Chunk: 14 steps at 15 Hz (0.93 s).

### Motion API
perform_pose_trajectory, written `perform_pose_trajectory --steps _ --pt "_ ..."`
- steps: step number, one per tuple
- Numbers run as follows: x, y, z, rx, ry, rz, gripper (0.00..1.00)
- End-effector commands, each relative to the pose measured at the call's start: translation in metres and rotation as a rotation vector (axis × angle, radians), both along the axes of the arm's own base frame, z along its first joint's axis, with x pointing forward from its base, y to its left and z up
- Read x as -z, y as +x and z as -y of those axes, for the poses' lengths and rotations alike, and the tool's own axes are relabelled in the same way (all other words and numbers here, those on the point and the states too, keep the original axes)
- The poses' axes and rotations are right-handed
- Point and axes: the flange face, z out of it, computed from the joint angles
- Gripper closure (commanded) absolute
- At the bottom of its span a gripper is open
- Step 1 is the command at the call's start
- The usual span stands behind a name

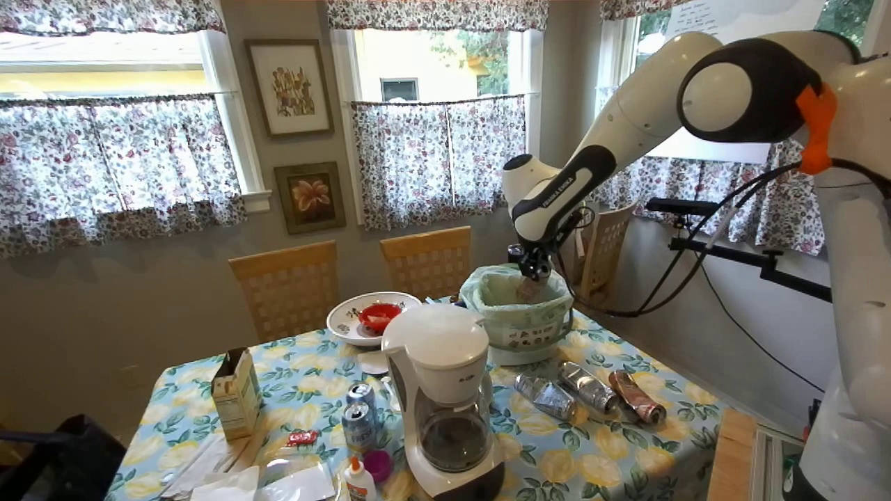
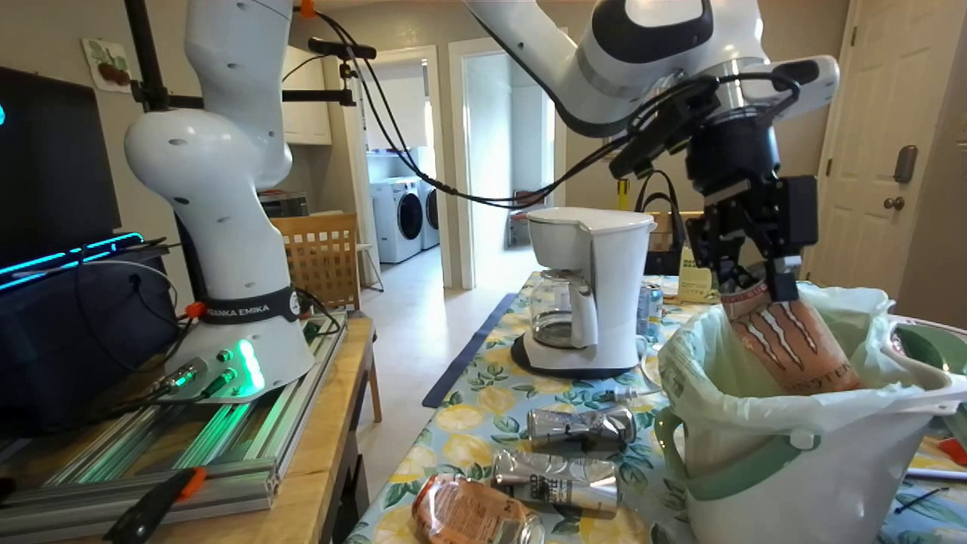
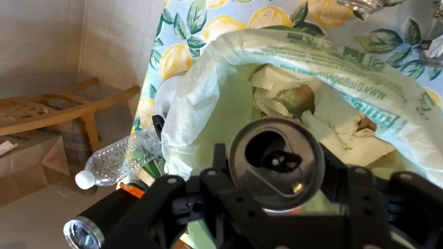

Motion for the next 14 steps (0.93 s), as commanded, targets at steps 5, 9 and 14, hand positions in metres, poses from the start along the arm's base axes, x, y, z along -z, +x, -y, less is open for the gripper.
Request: perform_pose_trajectory --steps 5,9,14 --pt "-0.038 -0.074 -0.080 -0.143 -0.105 -0.014 0.63" --pt "-0.036 -0.109 -0.114 -0.170 -0.151 -0.020 0.63" --pt "-0.030 -0.143 -0.140 -0.170 -0.153 -0.048 0.63"
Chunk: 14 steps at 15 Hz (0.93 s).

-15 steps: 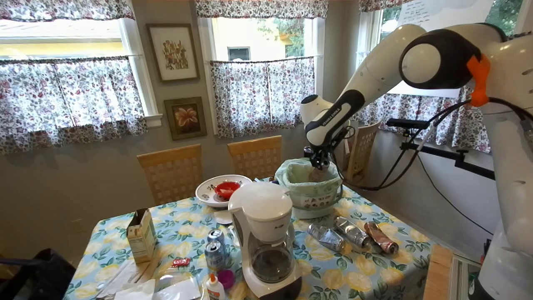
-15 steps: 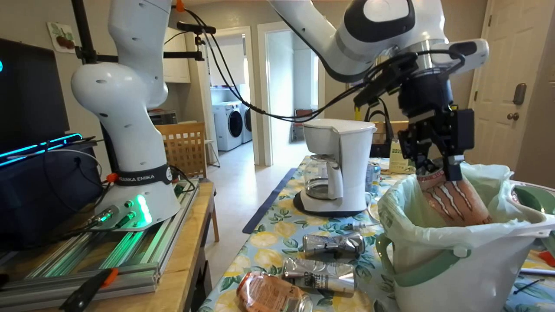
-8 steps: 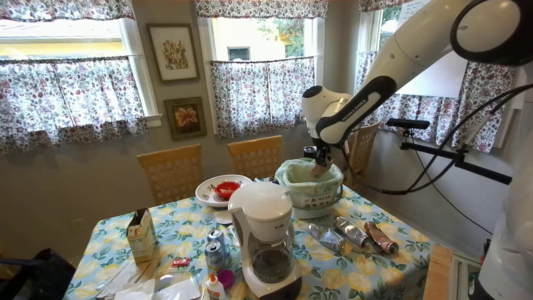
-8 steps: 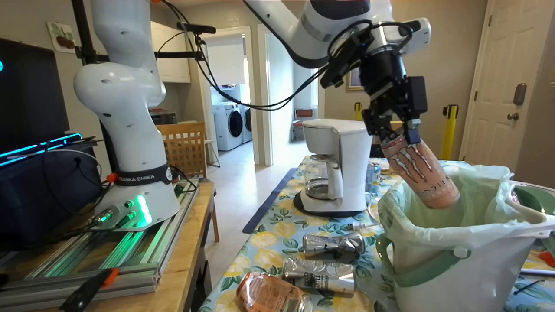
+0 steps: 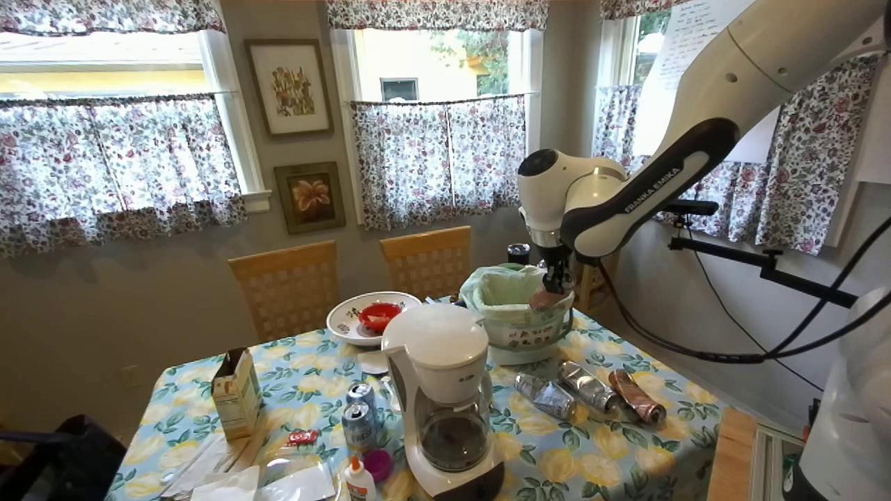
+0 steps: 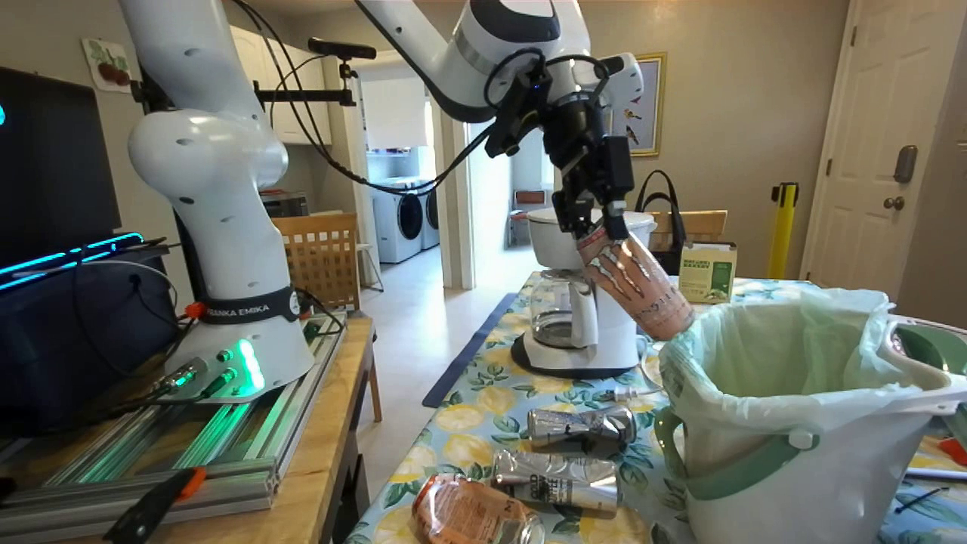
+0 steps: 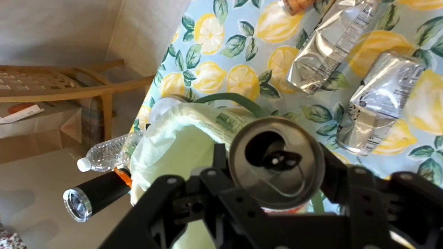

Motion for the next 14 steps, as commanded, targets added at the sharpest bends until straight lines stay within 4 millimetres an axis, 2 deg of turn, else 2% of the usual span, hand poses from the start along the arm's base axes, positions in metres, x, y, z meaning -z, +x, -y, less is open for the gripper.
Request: perform_pose_trajectory --steps 1,6,14 --pt "-0.001 -0.032 -0.016 0.004 -0.023 -0.005 0.63" --pt "0.007 -0.051 -0.019 0.020 -0.053 -0.054 0.63" --pt "0.036 -0.080 0.018 0.124 -0.107 -0.211 0.63"
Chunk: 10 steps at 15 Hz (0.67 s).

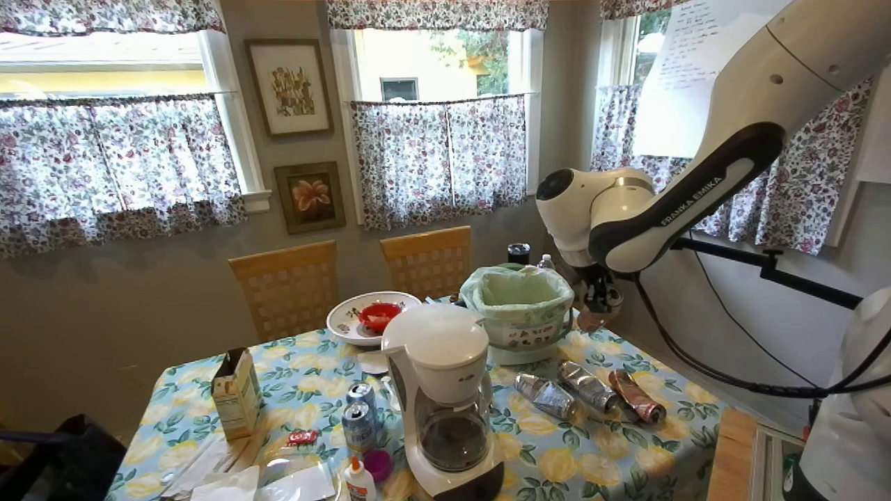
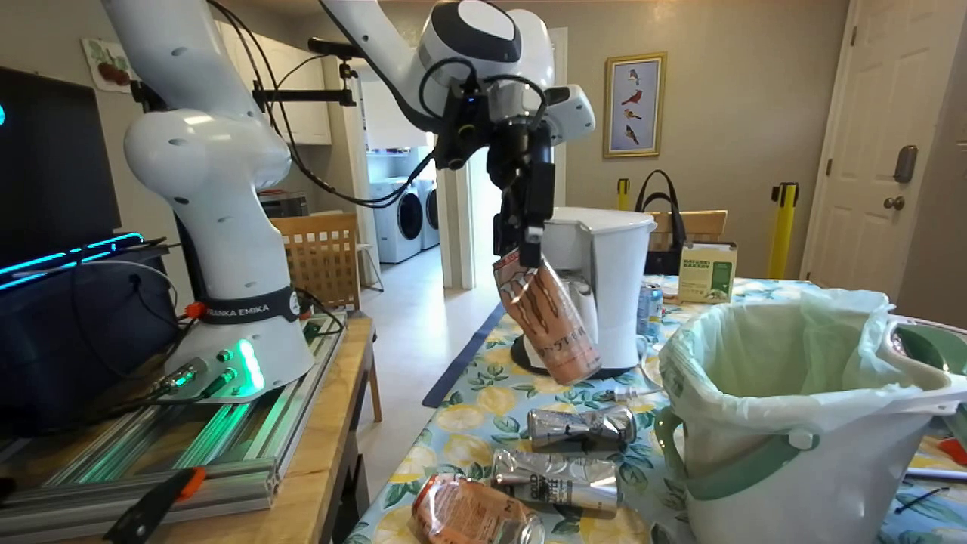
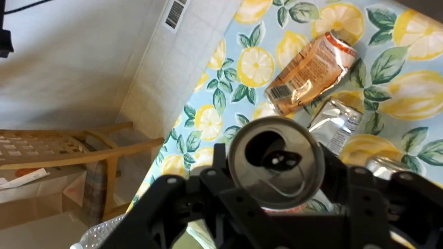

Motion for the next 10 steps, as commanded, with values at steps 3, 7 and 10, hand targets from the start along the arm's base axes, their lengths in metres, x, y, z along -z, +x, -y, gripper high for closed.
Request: perform_pose_trajectory --steps 3,7,10 --pt "0.020 -0.021 0.024 0.010 -0.071 -0.061 0.63" --pt "0.035 -0.026 0.035 -0.038 -0.085 -0.085 0.63" --pt "0.046 -0.026 0.040 -0.092 -0.058 -0.059 0.63"
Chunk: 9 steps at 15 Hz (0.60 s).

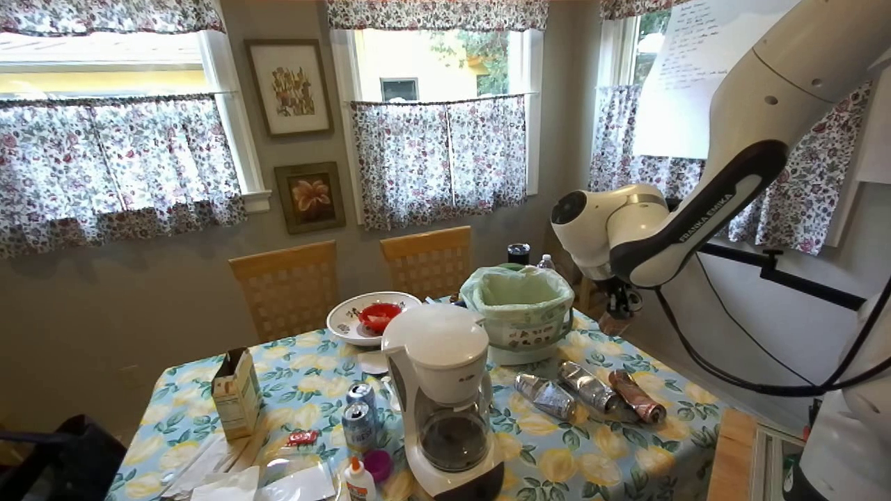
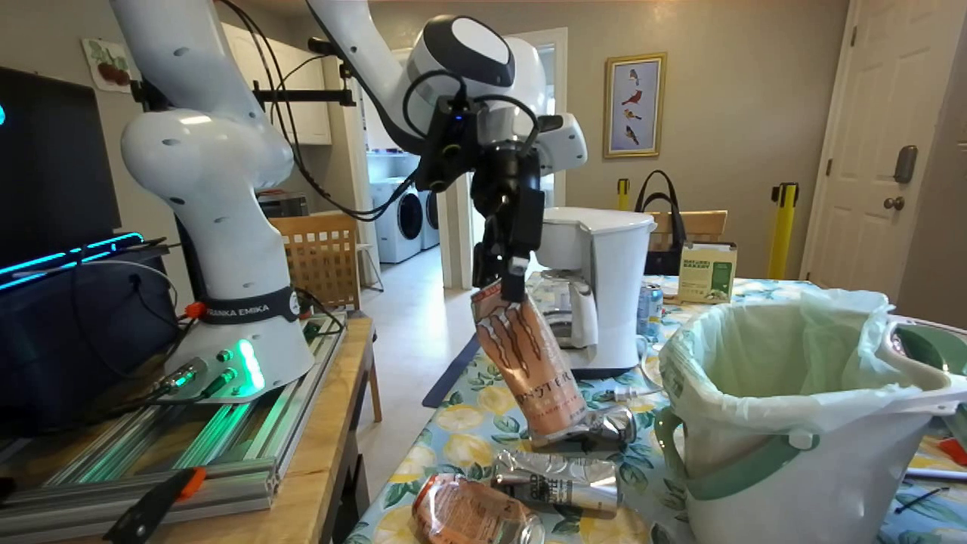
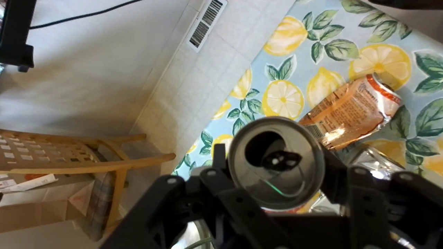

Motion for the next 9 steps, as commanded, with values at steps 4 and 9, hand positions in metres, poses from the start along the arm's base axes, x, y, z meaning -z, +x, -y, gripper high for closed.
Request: perform_pose_trajectory --steps 4,9 --pt "0.027 -0.002 0.007 -0.072 0.091 0.100 0.63" --pt "0.029 -0.003 0.017 -0.006 0.117 0.110 0.63"
